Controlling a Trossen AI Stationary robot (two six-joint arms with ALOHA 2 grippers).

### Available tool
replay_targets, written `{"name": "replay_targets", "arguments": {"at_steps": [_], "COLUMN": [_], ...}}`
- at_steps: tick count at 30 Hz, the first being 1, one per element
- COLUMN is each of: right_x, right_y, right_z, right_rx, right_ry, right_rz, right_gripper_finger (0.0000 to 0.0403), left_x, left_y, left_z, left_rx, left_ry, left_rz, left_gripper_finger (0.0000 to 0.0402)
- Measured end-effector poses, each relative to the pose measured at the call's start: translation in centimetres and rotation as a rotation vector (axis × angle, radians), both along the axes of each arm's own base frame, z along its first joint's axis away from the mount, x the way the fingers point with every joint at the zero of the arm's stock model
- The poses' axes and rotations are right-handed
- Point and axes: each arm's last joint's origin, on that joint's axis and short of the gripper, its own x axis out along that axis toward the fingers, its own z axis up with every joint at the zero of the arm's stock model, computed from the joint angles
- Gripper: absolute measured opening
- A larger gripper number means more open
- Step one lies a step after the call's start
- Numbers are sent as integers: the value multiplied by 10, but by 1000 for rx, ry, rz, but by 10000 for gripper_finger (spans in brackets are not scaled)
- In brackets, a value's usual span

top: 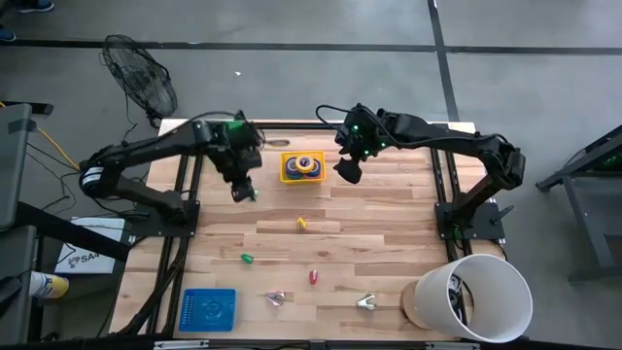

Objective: Pick and place Stapler, Stapler remover, tape
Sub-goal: Put the black staple remover into the blue bin

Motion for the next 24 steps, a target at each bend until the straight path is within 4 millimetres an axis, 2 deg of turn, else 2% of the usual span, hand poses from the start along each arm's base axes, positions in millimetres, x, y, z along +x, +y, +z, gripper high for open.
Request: {"name": "replay_targets", "arguments": {"at_steps": [9, 15, 24], "right_x": [-7, -9, -9], "right_y": [-1, 0, 0], "right_z": [-5, -6, -6], "right_rx": [-23, -29, -49], "right_ry": [80, 97, 106], "right_rz": [65, 83, 120], "right_gripper_finger": [275, 275, 275], "left_x": [8, 5, -3], "left_y": [-48, -80, -135], "left_z": [-2, -3, -5], "left_rx": [-57, -72, -33], "left_ry": [135, 237, 274], "left_rz": [139, 277, 488], "left_gripper_finger": [38, 38, 38]}}
